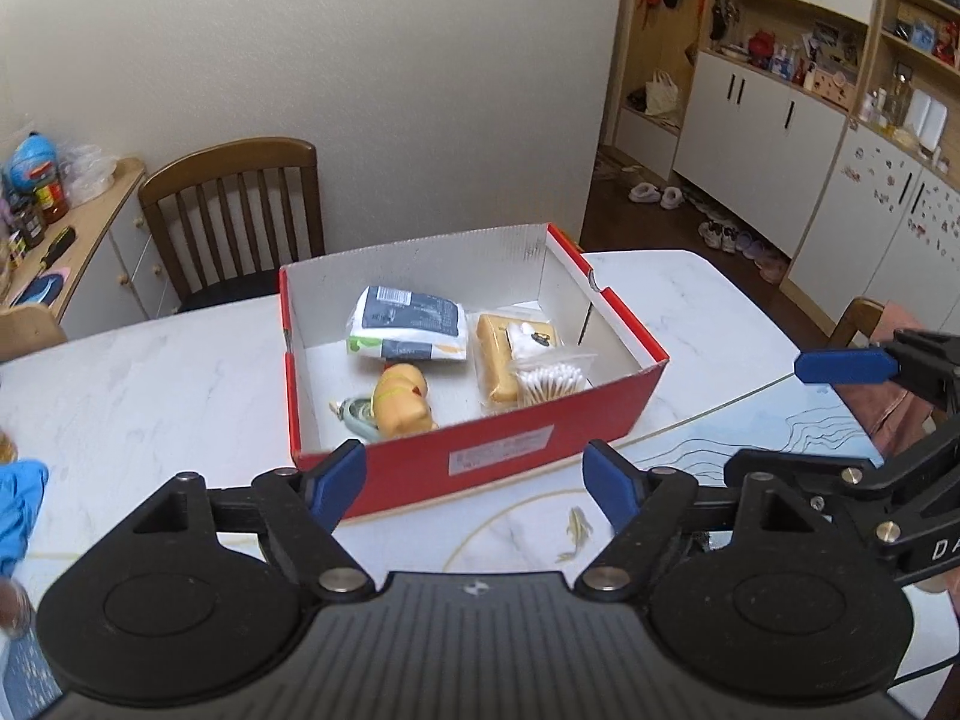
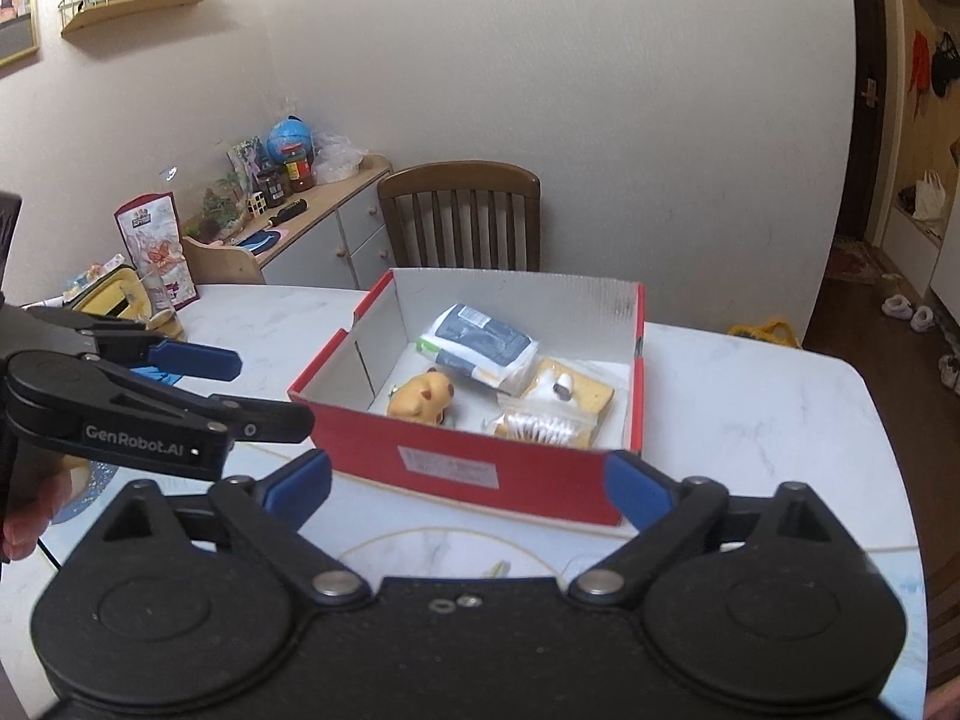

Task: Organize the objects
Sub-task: 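Move both tools back toward the tin lid and pink tube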

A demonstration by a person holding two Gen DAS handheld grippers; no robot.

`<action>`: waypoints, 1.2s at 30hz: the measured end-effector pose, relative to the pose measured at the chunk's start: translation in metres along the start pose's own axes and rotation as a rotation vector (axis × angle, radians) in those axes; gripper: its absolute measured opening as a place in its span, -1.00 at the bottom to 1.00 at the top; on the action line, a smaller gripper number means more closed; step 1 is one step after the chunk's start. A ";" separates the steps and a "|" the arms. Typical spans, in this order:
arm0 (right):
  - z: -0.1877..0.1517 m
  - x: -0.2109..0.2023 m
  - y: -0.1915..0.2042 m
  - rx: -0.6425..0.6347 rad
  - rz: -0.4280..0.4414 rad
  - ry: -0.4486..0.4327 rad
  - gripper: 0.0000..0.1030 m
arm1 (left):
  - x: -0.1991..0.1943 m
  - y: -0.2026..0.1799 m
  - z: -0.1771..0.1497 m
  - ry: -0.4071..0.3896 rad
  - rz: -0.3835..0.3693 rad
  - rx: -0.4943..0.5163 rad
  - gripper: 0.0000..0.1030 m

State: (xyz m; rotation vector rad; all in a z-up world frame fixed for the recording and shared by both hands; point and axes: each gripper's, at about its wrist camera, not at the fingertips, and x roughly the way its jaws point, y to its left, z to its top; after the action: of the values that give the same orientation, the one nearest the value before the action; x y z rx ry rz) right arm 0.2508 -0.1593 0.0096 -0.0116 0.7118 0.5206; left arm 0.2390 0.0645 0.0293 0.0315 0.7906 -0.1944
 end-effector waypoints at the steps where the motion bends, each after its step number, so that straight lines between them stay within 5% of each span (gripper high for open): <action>1: -0.003 -0.003 -0.001 0.003 0.005 0.000 0.97 | -0.003 -0.001 -0.002 -0.002 -0.003 -0.009 0.59; 18: -0.051 -0.018 -0.016 0.025 -0.030 0.048 0.99 | -0.018 -0.025 -0.052 -0.033 -0.024 -0.036 0.98; 36: -0.103 0.012 -0.021 0.056 -0.069 0.171 0.99 | 0.014 -0.031 -0.157 0.043 -0.026 -0.007 0.99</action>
State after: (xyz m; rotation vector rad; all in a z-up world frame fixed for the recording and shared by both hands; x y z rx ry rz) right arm 0.2036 -0.1910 -0.0800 -0.0289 0.8894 0.4369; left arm 0.1322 0.0477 -0.0897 0.0187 0.8351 -0.2164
